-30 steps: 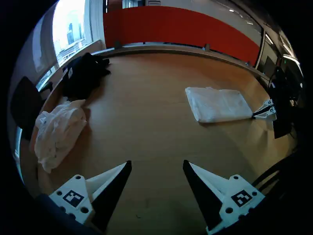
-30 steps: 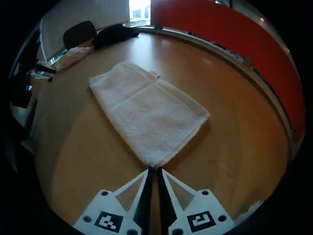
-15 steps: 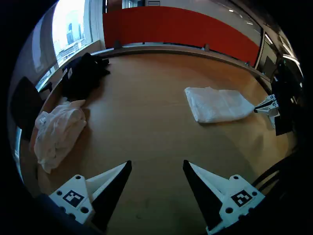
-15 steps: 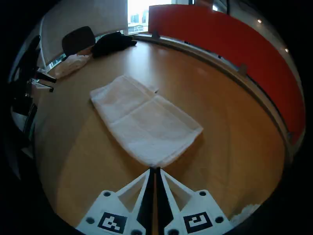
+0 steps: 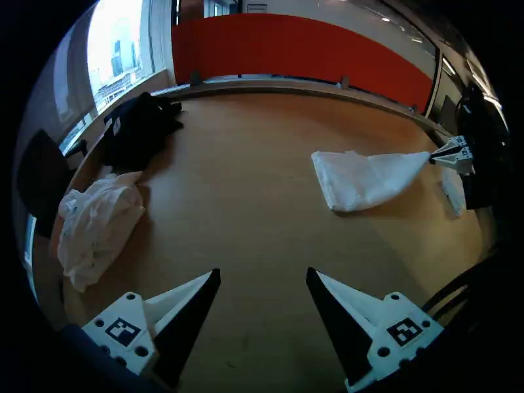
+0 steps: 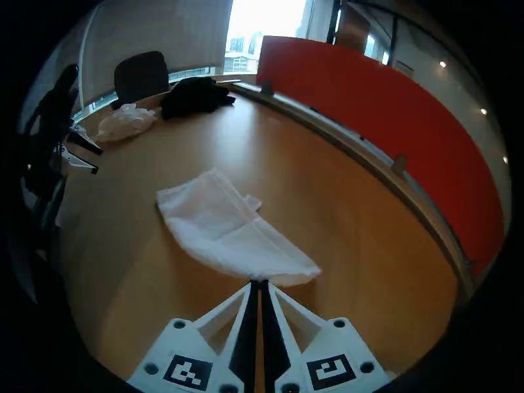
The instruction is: Fold towel
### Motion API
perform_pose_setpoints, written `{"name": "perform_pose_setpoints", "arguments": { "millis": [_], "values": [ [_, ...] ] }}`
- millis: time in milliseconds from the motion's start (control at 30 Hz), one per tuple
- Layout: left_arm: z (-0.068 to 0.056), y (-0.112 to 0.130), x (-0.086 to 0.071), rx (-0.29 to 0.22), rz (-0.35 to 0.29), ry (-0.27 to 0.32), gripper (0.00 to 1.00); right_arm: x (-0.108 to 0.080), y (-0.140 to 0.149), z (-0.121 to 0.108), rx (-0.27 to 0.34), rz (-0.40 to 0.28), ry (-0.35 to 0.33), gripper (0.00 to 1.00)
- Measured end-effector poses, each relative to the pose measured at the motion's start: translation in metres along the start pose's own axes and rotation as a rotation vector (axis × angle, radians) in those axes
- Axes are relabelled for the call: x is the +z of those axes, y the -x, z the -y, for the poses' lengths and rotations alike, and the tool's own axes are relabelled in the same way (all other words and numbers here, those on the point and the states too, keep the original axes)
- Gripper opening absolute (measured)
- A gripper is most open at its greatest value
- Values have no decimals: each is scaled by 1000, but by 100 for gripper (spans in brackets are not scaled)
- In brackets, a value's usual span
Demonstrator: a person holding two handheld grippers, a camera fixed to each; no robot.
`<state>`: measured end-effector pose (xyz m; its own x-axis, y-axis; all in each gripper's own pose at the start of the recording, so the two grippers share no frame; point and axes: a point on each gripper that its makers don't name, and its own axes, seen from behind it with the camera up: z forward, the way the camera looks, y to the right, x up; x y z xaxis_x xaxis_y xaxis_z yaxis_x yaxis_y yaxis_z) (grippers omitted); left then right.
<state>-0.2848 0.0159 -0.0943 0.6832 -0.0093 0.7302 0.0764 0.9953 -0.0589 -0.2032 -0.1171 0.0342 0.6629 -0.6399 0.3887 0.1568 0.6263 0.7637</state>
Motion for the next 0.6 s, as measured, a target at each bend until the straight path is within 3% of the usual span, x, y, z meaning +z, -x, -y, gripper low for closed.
{"name": "perform_pose_setpoints", "arguments": {
  "millis": [367,600],
  "values": [
    [0,-4,-2,0,-7,1,98,-10,-25,-14,-41,-35,18,3],
    [4,-4,-4,-7,-10,-3,97,-2,-38,-6,-72,-40,-9,3]
  ]
}}
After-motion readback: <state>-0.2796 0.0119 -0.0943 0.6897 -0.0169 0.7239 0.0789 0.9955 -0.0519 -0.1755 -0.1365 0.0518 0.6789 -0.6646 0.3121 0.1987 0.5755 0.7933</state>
